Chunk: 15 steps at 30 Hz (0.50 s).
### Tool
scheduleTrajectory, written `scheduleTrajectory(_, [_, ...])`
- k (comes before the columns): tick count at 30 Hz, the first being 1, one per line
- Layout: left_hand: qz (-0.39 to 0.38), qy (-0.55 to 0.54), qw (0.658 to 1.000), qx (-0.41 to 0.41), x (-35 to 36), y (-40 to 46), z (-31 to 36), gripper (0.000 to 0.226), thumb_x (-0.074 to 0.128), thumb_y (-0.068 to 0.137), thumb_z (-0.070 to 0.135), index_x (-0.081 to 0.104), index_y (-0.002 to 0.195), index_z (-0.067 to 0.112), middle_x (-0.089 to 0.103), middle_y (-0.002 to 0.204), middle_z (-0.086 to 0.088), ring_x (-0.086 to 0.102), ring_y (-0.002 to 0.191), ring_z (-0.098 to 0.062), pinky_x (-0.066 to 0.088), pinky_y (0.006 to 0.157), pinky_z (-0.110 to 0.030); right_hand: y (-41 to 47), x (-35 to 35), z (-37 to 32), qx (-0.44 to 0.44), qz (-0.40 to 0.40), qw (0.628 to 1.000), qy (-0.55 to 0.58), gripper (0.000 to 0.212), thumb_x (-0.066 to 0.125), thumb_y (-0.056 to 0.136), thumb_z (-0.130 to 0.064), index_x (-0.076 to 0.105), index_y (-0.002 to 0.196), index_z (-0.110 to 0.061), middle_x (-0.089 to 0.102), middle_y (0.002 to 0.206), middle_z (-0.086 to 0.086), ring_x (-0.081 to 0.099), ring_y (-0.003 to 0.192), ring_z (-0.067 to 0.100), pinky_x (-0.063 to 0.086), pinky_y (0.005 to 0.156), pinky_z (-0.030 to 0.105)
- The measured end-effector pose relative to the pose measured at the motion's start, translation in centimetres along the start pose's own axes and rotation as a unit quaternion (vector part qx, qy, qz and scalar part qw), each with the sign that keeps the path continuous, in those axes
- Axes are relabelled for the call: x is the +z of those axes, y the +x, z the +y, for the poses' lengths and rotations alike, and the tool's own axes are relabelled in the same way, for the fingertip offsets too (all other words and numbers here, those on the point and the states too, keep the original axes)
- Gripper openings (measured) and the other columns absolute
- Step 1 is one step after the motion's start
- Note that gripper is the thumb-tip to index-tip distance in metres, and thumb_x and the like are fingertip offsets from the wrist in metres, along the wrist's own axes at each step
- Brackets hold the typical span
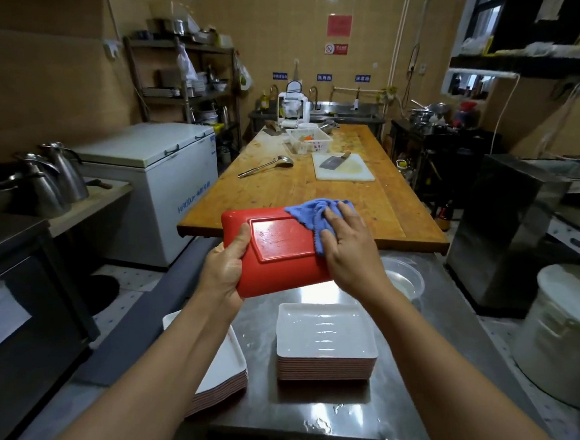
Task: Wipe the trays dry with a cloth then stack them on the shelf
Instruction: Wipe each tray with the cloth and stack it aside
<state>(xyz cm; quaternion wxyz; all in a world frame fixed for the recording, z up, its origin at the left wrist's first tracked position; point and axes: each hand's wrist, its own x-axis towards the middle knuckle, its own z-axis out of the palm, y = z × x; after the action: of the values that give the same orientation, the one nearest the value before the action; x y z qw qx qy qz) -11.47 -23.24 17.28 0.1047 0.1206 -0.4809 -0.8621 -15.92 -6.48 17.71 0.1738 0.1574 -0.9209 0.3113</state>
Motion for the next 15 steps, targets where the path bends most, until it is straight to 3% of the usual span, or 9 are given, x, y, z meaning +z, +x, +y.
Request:
scheduleTrajectory(2, [-0.004, -0.008, 1.0, -0.003, -0.4, 0.0, 0.1, 0.016, 0.056, 0.091, 0.028, 0.062, 0.095, 0.014, 0.072, 0.071, -0.006, 0.069, 0.059, -0.021, 0.057, 0.055, -0.042, 0.2, -0.1, 0.1, 0.024, 0.011, 0.998, 0.063, 0.042, 0.037, 0.099, -0.019, 0.042, 0.14, -0.011, 0.03, 0.15, 0.005, 0.024, 0.139, 0.019, 0.017, 0.108, 0.022])
scheduleTrajectory(6, [0.0, -0.015, 1.0, -0.006, -1.2, 0.1, 0.4, 0.023, 0.055, 0.091, 0.029, 0.062, 0.104, 0.011, 0.07, 0.093, -0.012, 0.068, 0.076, -0.027, 0.056, 0.066, -0.046, -0.7, 1.0, 0.7, 0.025, 0.055, 0.997, 0.057, 0.03, 0.035, 0.099, -0.01, 0.056, 0.117, 0.003, 0.052, 0.124, 0.021, 0.045, 0.112, 0.036, 0.032, 0.089, 0.033])
scheduleTrajectory(8, [0.008, -0.013, 1.0, -0.01, -1.7, 0.2, 0.4, 0.023, 0.055, 0.091, 0.03, 0.062, 0.103, 0.011, 0.069, 0.094, -0.012, 0.068, 0.077, -0.026, 0.056, 0.07, -0.045, -1.4, 1.6, 1.0, 0.082, 0.086, 0.987, 0.107, 0.026, 0.037, 0.099, -0.018, 0.056, 0.109, -0.002, 0.058, 0.108, 0.021, 0.051, 0.096, 0.034, 0.031, 0.074, 0.031])
scheduleTrajectory(12, [0.028, -0.027, 0.999, -0.031, -2.8, 0.1, 0.1, 0.019, 0.054, 0.092, 0.031, 0.063, 0.095, 0.014, 0.071, 0.088, -0.009, 0.068, 0.073, -0.024, 0.057, 0.063, -0.042, -2.5, 2.7, 1.4, 0.145, 0.107, 0.964, 0.196, 0.024, 0.038, 0.1, -0.027, 0.053, 0.094, -0.009, 0.061, 0.077, 0.014, 0.06, 0.073, 0.037, 0.049, 0.065, 0.048])
scheduleTrajectory(15, [0.044, -0.023, 0.998, -0.041, -3.7, 0.0, -0.1, 0.016, 0.055, 0.091, 0.029, 0.061, 0.093, 0.014, 0.068, 0.097, -0.012, 0.066, 0.082, -0.028, 0.056, 0.063, -0.043, -3.1, 3.3, 1.7, 0.2, 0.088, 0.947, 0.236, 0.024, 0.037, 0.099, -0.031, 0.051, 0.086, -0.016, 0.059, 0.066, 0.006, 0.059, 0.049, 0.023, 0.048, 0.035, 0.038])
